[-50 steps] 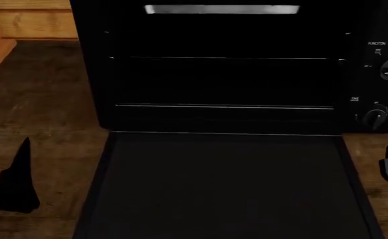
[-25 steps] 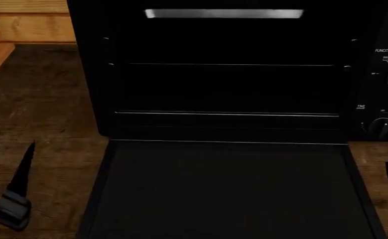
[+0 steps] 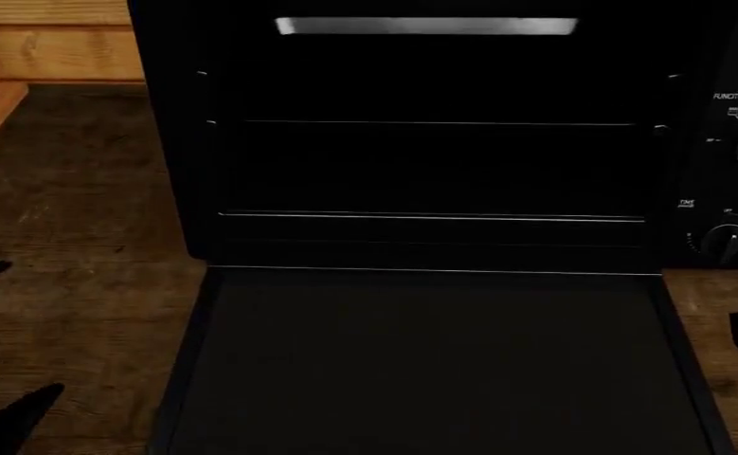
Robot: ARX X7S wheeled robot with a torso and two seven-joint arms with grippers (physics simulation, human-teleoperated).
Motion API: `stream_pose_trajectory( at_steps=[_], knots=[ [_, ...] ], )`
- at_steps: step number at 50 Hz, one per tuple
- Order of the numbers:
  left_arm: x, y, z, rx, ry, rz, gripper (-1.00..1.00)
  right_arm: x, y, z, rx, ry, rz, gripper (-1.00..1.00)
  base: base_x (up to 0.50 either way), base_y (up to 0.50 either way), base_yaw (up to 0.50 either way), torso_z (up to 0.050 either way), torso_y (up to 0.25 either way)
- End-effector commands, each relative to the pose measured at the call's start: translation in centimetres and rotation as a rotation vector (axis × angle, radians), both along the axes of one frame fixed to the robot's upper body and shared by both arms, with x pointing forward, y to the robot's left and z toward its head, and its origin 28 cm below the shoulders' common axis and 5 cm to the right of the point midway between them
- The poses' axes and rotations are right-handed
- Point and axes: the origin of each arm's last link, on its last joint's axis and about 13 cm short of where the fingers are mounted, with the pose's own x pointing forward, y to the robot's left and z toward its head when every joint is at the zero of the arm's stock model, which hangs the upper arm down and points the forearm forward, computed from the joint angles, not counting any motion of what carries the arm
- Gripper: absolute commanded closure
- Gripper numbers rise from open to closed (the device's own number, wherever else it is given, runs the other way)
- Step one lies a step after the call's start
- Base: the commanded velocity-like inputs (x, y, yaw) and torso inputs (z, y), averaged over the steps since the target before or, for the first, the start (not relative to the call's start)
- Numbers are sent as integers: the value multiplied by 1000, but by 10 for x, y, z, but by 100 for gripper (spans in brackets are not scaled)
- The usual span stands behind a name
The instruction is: Close the toaster oven door.
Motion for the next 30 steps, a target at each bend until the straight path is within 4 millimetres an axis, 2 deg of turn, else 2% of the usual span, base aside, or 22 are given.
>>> stream_pose_trajectory(
  at_steps=[1,23,30],
  knots=[
    [5,1,8,246,31,-77,-100,0,0,0,-2,-1,-1,-100,0,0,0,0,0],
    [42,-7,-17,373,38,-171,-100,-4,0,-1,2,1,-10,-100,0,0,0,0,0],
    [48,-14,-16,400,38,-195,-100,-5,-1,-1,4,-2,-15,-100,0,0,0,0,0]
  ],
)
